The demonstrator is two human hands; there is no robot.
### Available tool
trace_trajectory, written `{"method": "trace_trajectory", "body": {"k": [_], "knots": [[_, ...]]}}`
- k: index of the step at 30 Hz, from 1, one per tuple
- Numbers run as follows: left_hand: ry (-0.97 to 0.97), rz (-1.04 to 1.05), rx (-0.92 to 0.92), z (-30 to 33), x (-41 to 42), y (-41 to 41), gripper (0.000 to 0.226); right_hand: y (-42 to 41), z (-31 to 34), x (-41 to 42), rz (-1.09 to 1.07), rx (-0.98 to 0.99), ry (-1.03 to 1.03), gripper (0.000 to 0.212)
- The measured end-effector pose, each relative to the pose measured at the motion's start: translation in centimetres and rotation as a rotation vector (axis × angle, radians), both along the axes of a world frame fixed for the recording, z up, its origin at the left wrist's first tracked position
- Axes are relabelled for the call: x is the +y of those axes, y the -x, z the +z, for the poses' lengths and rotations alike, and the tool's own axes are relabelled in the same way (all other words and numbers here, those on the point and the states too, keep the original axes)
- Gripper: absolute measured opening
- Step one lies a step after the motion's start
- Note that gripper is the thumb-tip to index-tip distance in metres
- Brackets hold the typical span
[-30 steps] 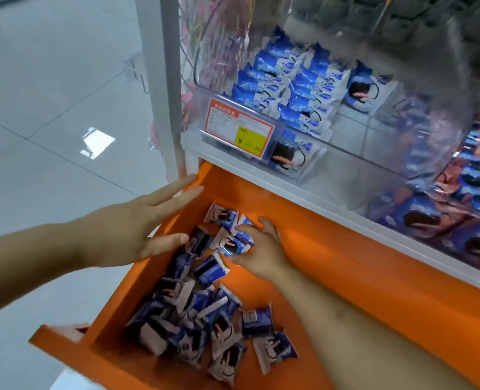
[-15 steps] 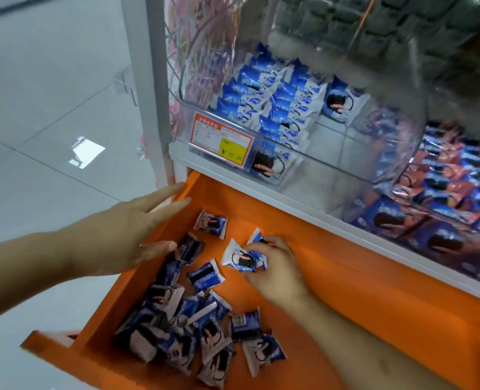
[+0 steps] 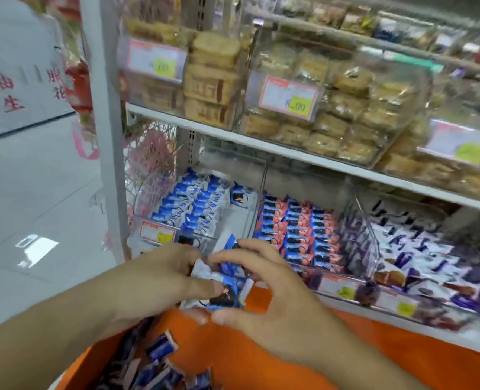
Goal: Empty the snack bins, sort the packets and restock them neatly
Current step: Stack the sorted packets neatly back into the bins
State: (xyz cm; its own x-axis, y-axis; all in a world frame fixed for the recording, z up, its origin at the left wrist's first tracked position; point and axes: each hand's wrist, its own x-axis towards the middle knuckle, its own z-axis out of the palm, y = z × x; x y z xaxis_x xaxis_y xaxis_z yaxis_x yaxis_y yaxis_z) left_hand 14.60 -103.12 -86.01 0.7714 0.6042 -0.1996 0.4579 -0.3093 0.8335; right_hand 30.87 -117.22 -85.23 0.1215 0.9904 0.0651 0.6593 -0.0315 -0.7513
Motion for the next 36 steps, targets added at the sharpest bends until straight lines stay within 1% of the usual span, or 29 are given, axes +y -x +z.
{"method": "trace_trajectory", "body": {"k": [2, 3, 6, 8, 9, 11, 14, 16, 18, 20, 23, 24, 27, 30, 32, 36], "knots": [[0.040, 0.002, -0.052, 0.9, -1.2, -0.4, 0.029, -0.9, 1.4, -1.3, -0.018, 0.067, -0.062, 0.050], [0.066, 0.016, -0.093, 1.2, -2.0, -0.7, 0.027, -1.4, 1.8, -1.8, -0.044, 0.104, -0.083, 0.048], [0.248, 0.090, -0.221, 1.5, -4.3, -1.4, 0.026, -2.8, 1.8, -2.4, -0.153, 0.188, -0.080, 0.059], [0.378, 0.111, -0.239, 1.5, -5.4, -1.7, 0.022, -3.6, 1.2, -2.3, -0.203, 0.237, -0.063, 0.063], [0.394, 0.098, -0.238, 1.4, -5.7, -1.9, 0.020, -4.0, 0.8, -2.2, -0.216, 0.241, -0.056, 0.063], [0.394, 0.096, -0.226, 1.4, -5.9, -2.1, 0.017, -4.7, 0.3, -2.0, -0.235, 0.210, -0.053, 0.053], [0.398, 0.141, -0.216, 1.7, -5.5, -2.6, 0.018, -5.8, 0.9, -1.9, -0.273, 0.201, -0.063, 0.026], [0.395, 0.202, -0.236, 1.4, -4.9, -2.9, 0.018, -6.7, 1.7, -2.2, -0.320, 0.215, -0.093, 0.017], [0.401, 0.311, -0.287, 1.2, -4.2, -3.0, 0.015, -7.4, 2.2, -2.5, -0.389, 0.259, -0.132, 0.019], [0.415, 0.409, -0.347, 1.0, -3.7, -3.2, 0.015, -7.6, 2.3, -2.7, -0.430, 0.349, -0.144, 0.022], [0.430, 0.494, -0.417, 0.9, -3.8, -3.8, 0.022, -6.4, 1.6, -2.3, -0.391, 0.558, -0.130, 0.027], [0.451, 0.506, -0.438, 0.9, -4.0, -4.0, 0.021, -5.9, 1.2, -2.0, -0.377, 0.591, -0.122, 0.029], [0.577, 0.487, -0.497, 0.9, -4.6, -4.5, 0.013, -4.5, 0.2, -1.1, -0.403, 0.622, -0.138, 0.029], [0.665, 0.487, -0.529, 0.9, -5.2, -4.7, 0.018, -3.9, -0.2, -0.7, -0.447, 0.627, -0.178, 0.031], [0.725, 0.452, -0.552, 0.9, -5.4, -4.7, 0.021, -3.8, -0.4, -0.7, -0.459, 0.633, -0.190, 0.030], [0.739, 0.438, -0.573, 0.8, -5.4, -4.1, 0.023, -3.7, -0.6, -0.6, -0.461, 0.625, -0.163, 0.029]]}}
